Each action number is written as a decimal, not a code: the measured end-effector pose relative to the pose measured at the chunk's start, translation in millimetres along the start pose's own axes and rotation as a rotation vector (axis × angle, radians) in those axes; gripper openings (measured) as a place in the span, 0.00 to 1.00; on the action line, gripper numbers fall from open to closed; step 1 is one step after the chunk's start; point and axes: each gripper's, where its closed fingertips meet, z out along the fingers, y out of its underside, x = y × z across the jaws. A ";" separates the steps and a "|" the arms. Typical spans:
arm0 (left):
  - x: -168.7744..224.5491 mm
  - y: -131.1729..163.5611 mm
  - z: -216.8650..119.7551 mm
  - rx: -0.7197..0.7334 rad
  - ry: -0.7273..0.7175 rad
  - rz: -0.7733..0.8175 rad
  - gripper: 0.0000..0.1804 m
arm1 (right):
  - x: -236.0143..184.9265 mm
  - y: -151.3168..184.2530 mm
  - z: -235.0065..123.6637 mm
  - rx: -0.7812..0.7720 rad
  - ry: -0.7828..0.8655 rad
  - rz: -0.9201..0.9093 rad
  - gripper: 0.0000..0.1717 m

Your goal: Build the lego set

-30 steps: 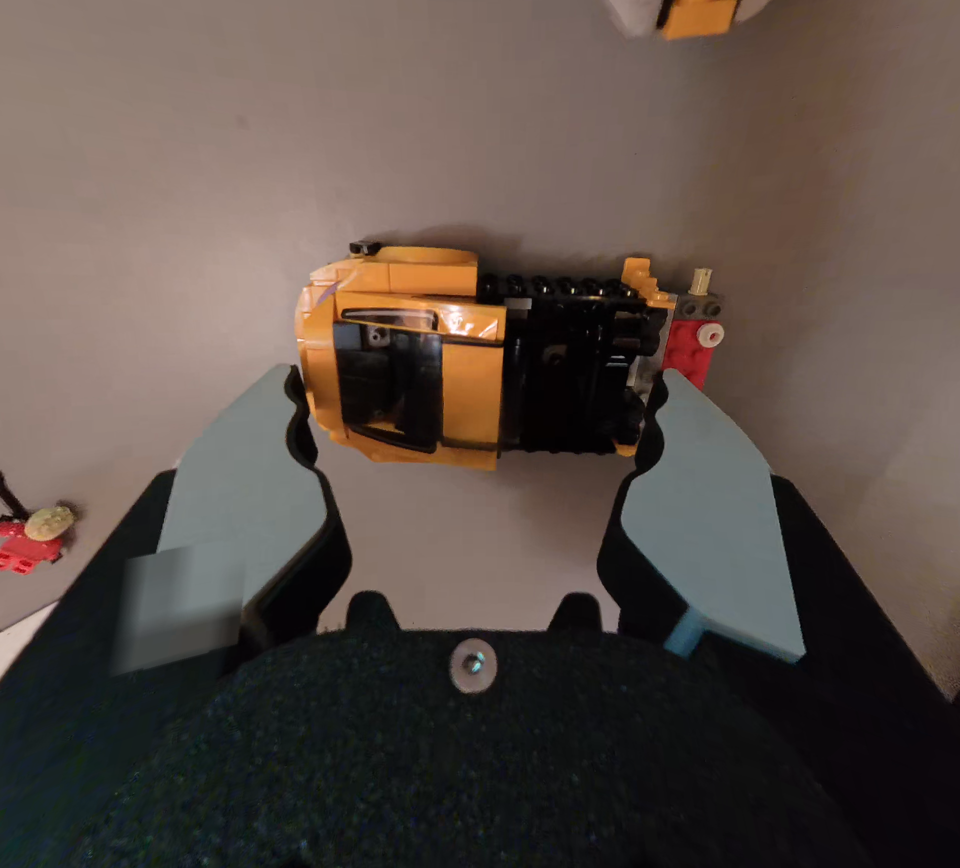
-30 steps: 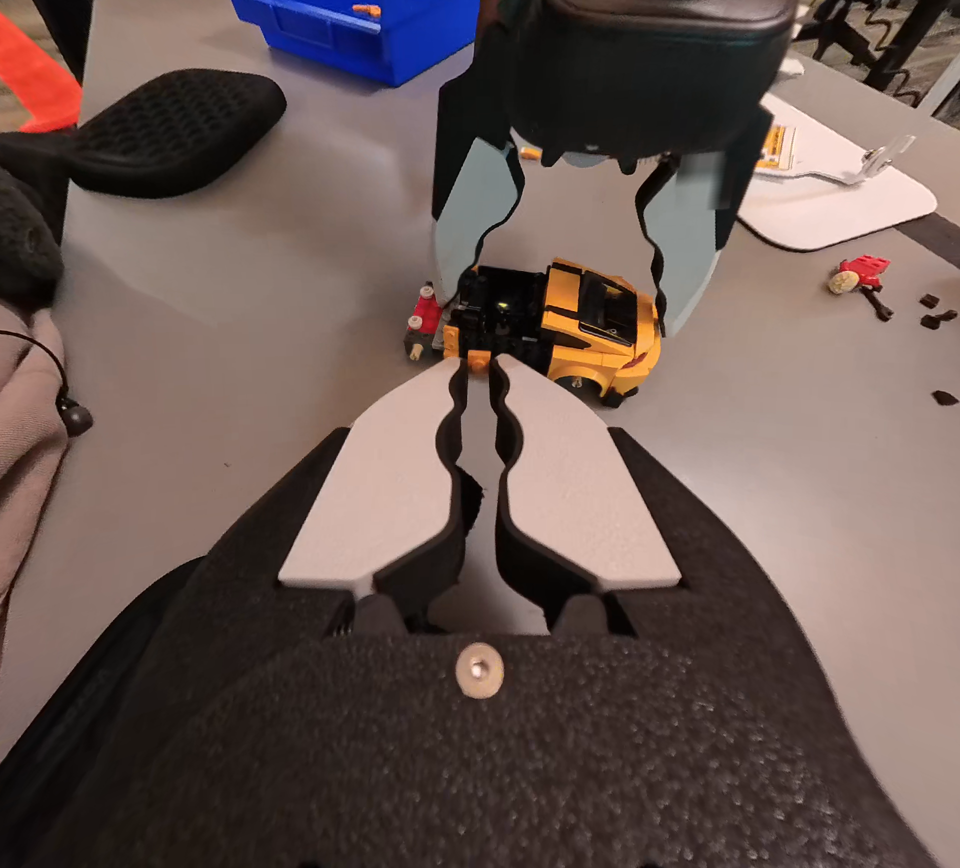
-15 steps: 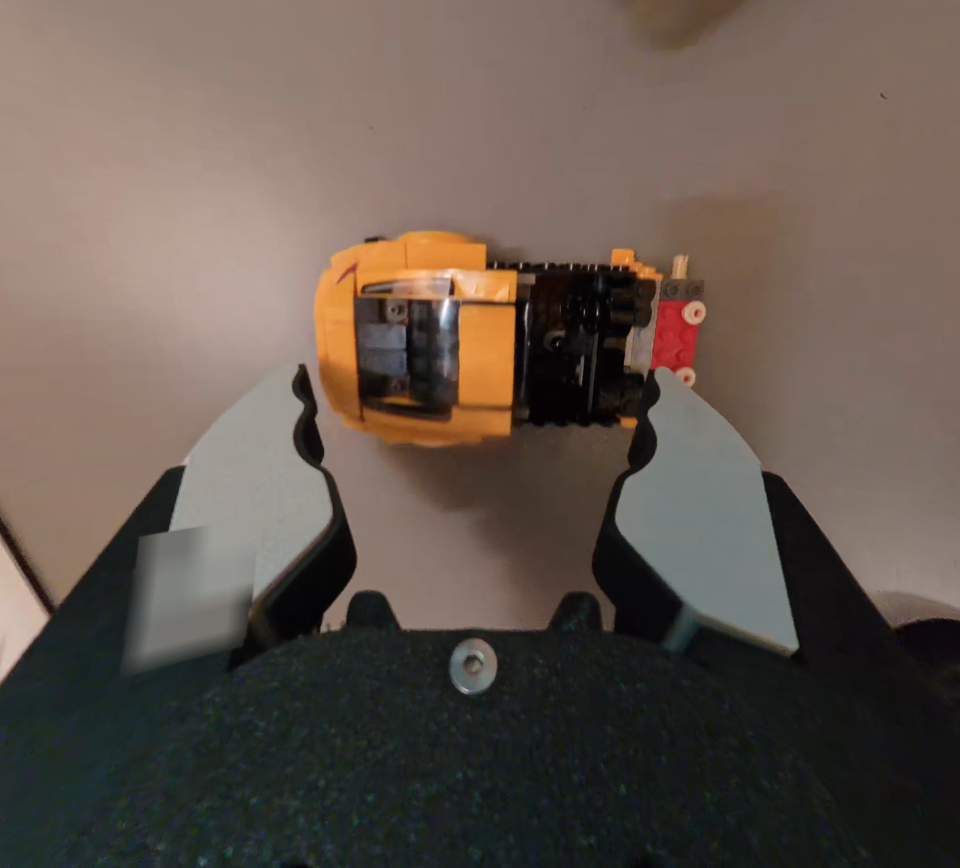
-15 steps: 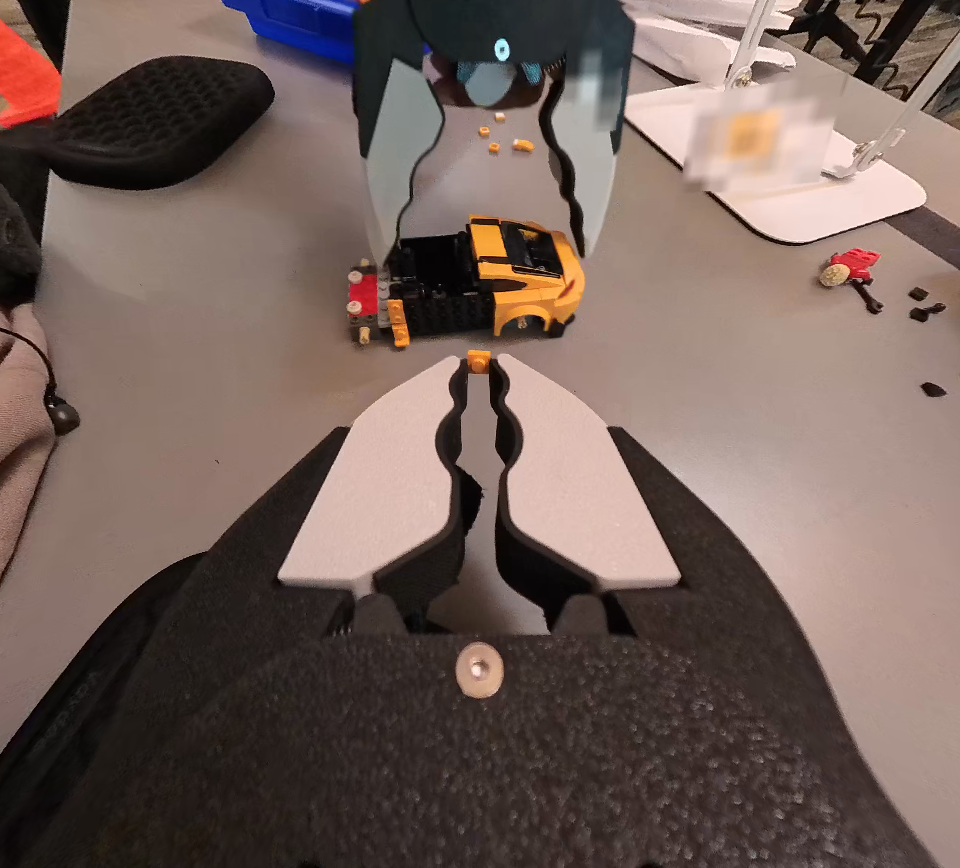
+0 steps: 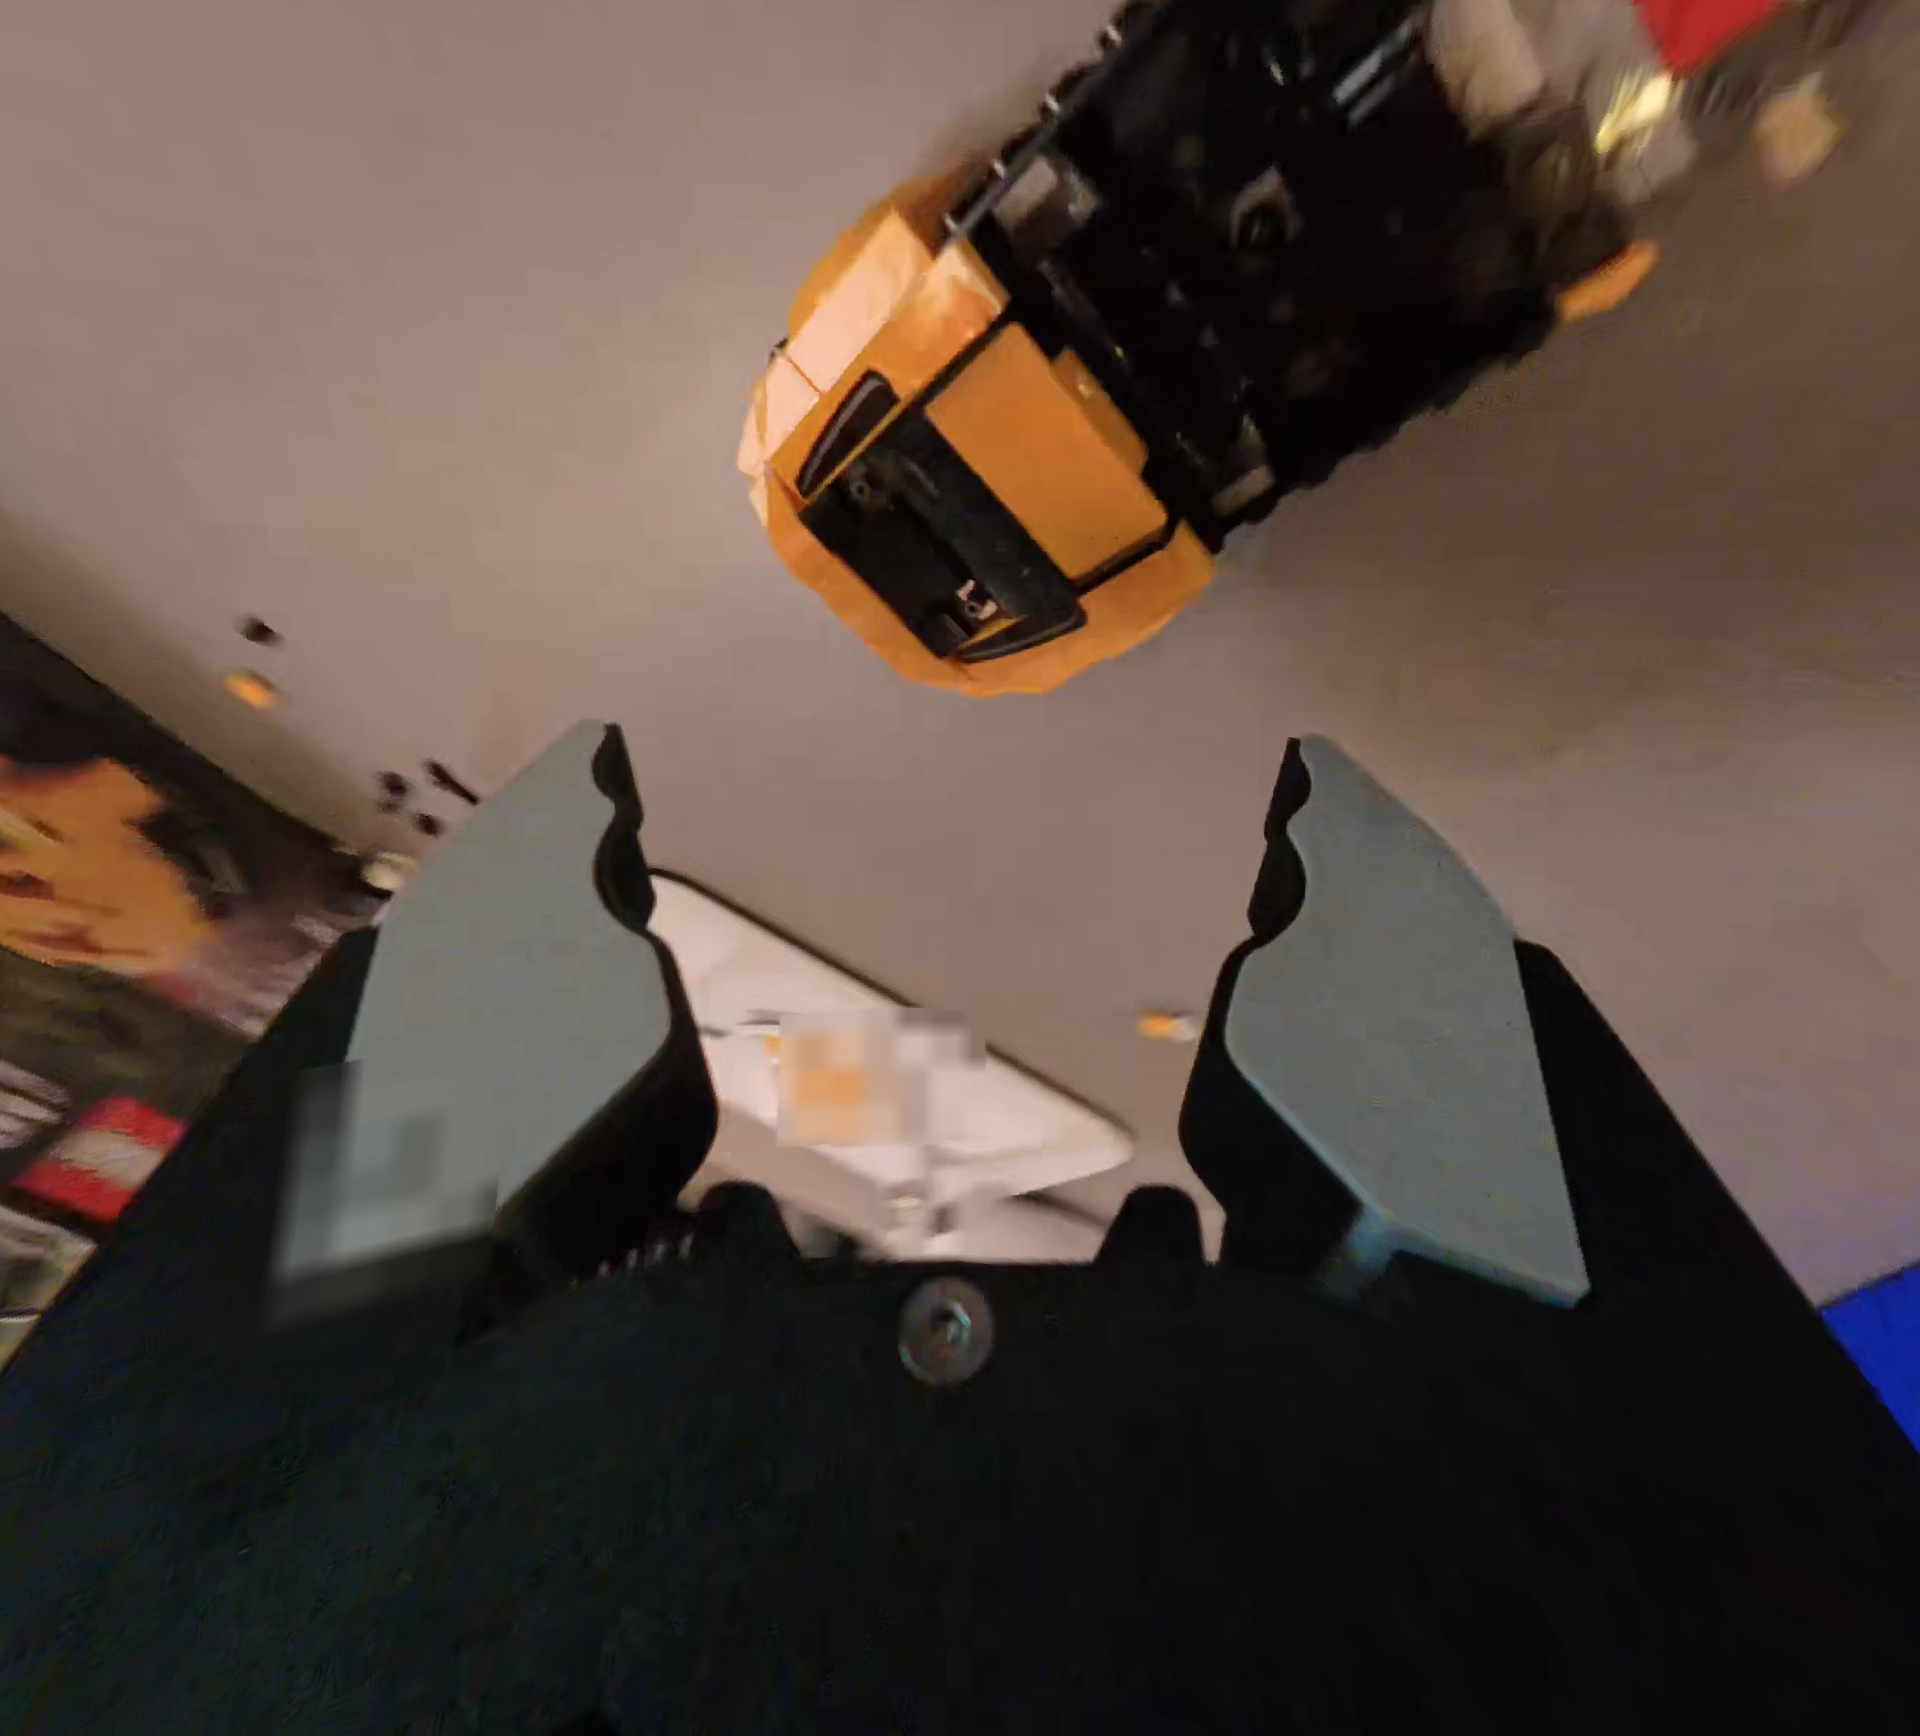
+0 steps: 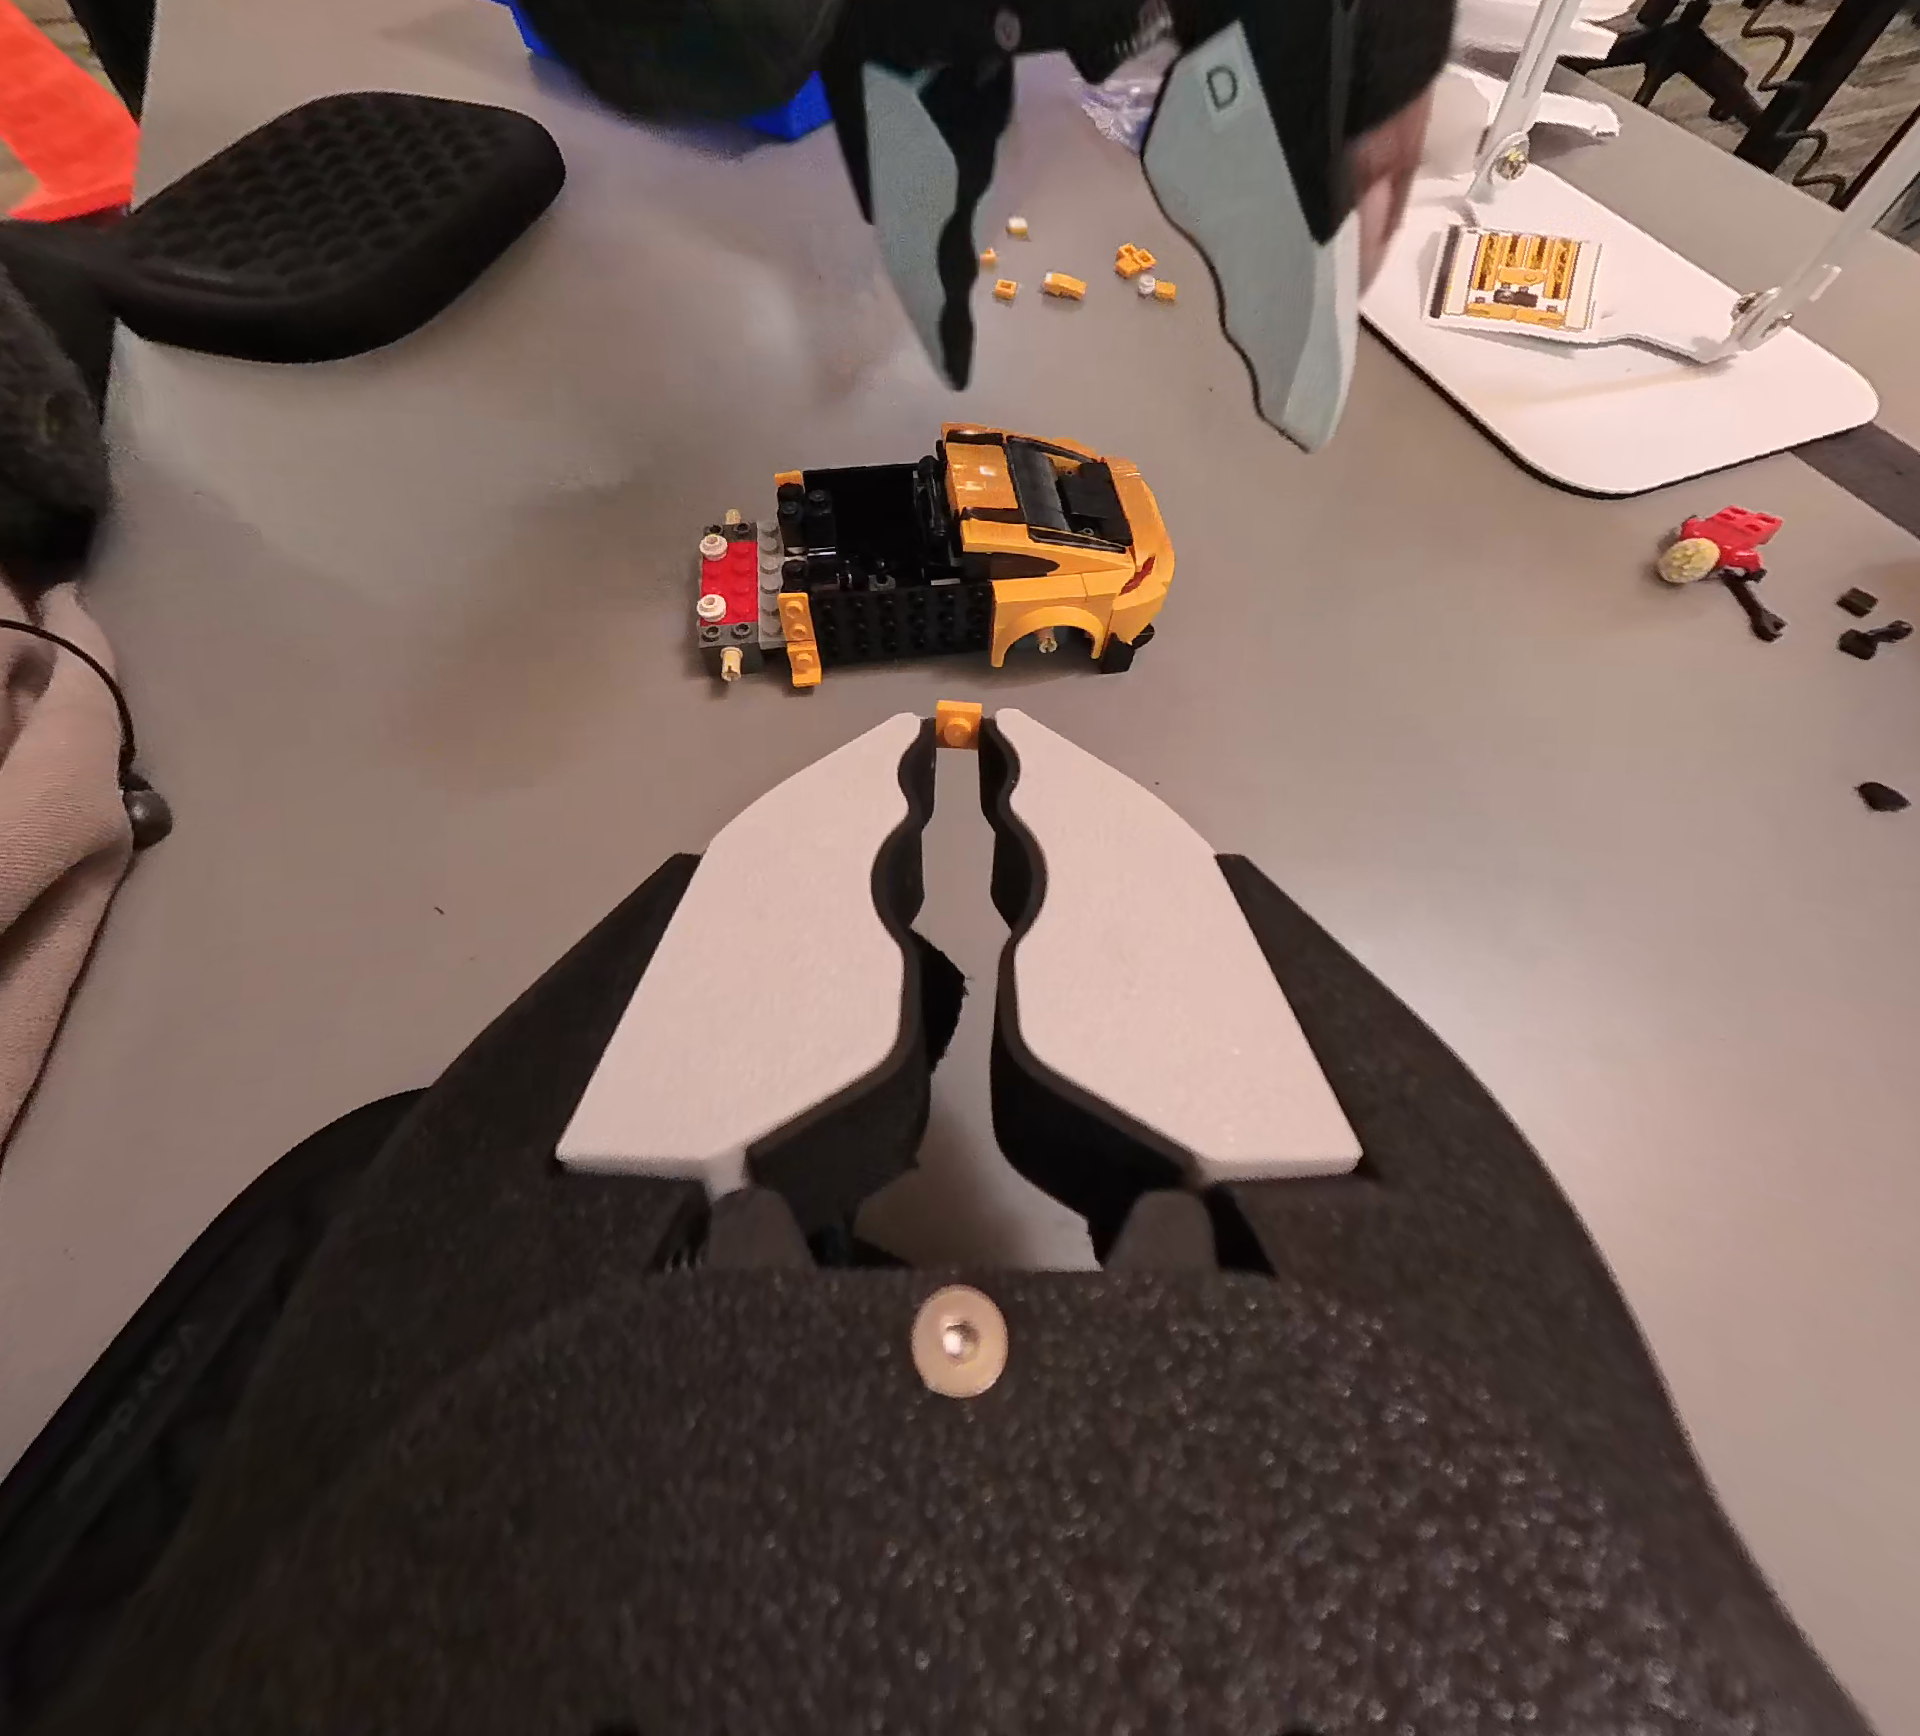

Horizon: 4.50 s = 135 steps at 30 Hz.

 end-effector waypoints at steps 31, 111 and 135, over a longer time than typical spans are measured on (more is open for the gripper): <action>24.8 -67.7 -23.3 0.245 -0.645 -0.425 0.47 | -38.1 -11.6 6.0 -0.050 -0.224 -0.119 0.04; 22.6 -69.3 -38.0 0.285 -0.999 -0.359 0.47 | -45.5 -0.6 23.3 -0.450 -0.510 -0.864 0.09; 26.4 -70.9 -36.8 0.290 -0.977 -0.414 0.47 | -38.6 -12.8 20.0 -0.123 0.132 -0.628 0.10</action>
